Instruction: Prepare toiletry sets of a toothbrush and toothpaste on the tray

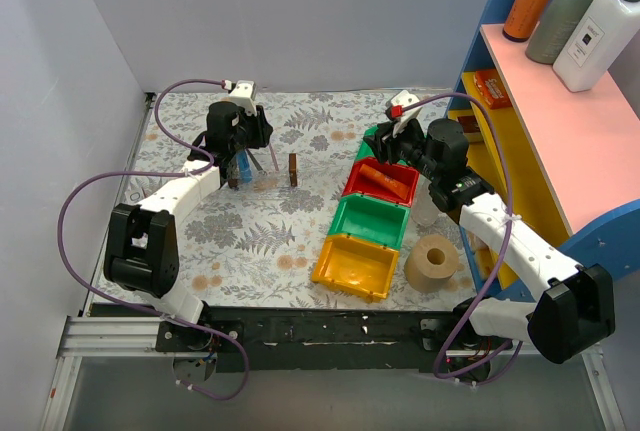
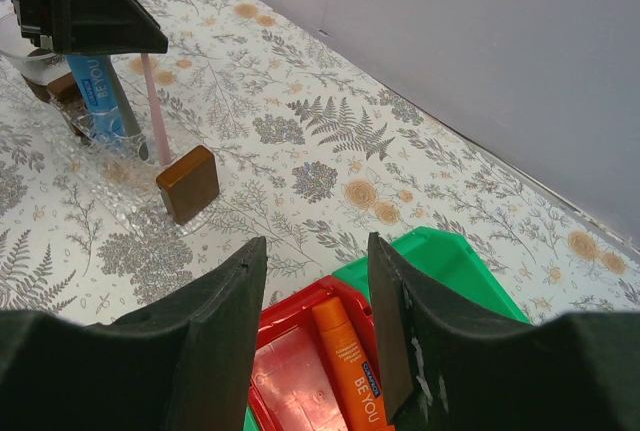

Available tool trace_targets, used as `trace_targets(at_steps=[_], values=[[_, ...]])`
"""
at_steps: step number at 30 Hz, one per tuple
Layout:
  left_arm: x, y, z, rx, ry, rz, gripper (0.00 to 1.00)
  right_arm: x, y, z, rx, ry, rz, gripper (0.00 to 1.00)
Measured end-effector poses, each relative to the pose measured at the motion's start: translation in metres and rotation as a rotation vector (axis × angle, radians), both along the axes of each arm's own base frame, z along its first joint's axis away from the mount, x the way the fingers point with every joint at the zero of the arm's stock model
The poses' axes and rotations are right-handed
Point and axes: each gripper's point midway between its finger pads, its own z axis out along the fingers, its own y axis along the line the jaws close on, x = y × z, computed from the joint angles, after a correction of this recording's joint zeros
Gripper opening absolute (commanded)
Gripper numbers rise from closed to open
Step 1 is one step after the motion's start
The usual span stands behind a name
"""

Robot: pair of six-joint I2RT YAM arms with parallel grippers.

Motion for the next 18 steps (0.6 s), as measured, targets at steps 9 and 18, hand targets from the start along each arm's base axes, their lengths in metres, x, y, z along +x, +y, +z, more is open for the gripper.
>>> trace_targets(at_steps=[9,18], values=[[0.0,0.0,0.0001,0.0,0.0,0.0,0.0,0.0001,0.0,-0.0002,0.0,0.0,0.0,0.53],[0.0004,0.001,0.0006,0.002,-0.002,0.006,0.0,0.0001,0.0,-0.0002,0.0,0.0,0.0,0.53]])
